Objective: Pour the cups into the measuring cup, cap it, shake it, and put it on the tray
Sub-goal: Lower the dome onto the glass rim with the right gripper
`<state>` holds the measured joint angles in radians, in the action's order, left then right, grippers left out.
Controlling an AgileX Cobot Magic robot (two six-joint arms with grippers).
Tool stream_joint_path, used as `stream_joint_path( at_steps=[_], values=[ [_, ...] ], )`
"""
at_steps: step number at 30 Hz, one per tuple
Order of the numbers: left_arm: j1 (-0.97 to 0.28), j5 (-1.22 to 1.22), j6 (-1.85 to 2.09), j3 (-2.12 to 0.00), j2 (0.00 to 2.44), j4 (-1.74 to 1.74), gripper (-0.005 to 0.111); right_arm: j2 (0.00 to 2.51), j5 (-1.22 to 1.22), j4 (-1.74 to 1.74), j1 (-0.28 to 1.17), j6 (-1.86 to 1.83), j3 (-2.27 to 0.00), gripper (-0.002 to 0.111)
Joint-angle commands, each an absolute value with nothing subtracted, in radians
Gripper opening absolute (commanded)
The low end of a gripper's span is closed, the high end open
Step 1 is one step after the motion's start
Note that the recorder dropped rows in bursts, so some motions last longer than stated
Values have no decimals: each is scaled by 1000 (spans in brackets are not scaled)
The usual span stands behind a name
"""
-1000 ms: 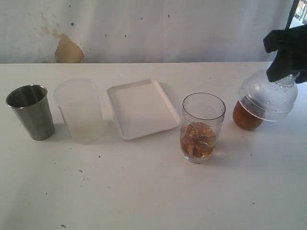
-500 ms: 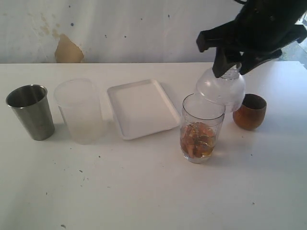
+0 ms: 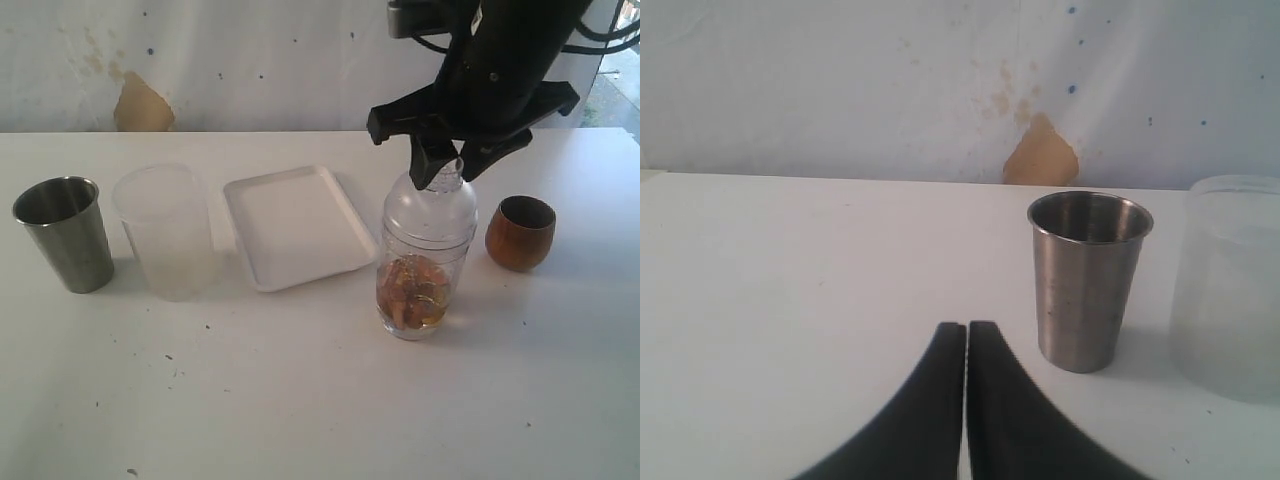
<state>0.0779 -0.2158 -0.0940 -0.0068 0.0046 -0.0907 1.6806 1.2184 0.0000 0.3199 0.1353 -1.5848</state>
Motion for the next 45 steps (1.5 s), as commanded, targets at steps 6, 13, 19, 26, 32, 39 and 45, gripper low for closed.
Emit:
stream_joint_path(
  at_steps=[6,13,19,26,32,39,45],
  values=[
    [71,-204,-97,0,0,-88,1,1679,1221,-11,318,142,-1593,0],
    [71,-204,-97,0,0,-88,1,1688,1221,37,318,135,-1550,0],
    [71,-204,-97,0,0,-88,1,1688,1221,28,318,135,-1522,0],
    [71,-204,-97,0,0,-88,1,1694,1221,67,318,130,-1522,0],
    [71,-204,-97,0,0,-88,1,1731,1221,95,318,79,-1522,0],
    [71,-204,-97,0,0,-88,1,1724,1221,93,318,71,-1522,0],
    [71,-204,-97,0,0,-88,1,1718,1221,93,318,28,-1522,17]
  ],
)
